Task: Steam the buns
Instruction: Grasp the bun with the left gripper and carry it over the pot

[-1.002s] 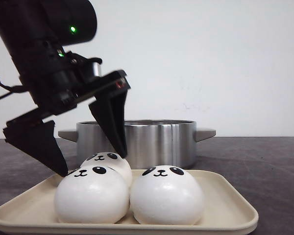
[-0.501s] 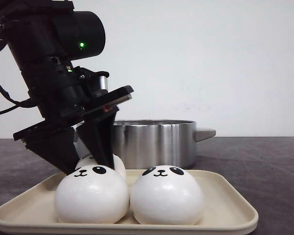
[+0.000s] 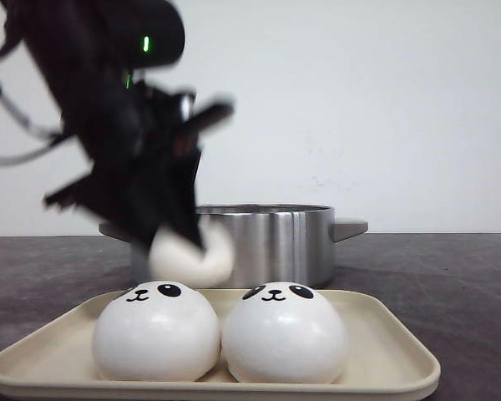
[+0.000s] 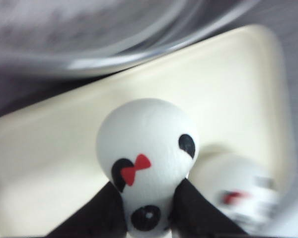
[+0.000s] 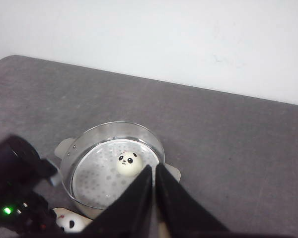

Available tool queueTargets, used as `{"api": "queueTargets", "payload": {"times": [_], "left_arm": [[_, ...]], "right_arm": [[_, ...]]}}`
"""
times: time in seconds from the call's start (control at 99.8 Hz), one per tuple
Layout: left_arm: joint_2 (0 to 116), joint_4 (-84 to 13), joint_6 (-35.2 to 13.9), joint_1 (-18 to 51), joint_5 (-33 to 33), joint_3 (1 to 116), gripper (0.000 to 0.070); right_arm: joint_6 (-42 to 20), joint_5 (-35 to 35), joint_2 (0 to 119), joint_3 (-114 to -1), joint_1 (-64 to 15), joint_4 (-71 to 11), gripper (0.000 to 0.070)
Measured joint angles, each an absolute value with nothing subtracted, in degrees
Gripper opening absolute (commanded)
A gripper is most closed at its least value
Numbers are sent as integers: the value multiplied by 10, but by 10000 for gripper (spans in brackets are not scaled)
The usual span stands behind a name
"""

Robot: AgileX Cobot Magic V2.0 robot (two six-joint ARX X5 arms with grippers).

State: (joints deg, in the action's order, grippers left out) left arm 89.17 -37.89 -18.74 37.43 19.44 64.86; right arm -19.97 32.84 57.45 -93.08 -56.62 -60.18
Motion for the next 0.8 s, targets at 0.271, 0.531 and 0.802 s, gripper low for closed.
{"api": "queueTargets", "payload": {"times": [0.271,0.531,0.802], "left_arm": [[866,-436,-170,375,213,792,3],[917,-395,-160,322,188,836,3],[996,-327,-160,281,110,836,4]], "right_arm": [[-200,328,575,-931,-566,-593,1],[-200,331,588,-931,-566,-585,1],[-200,330,612,-931,-566,-585,1]]}}
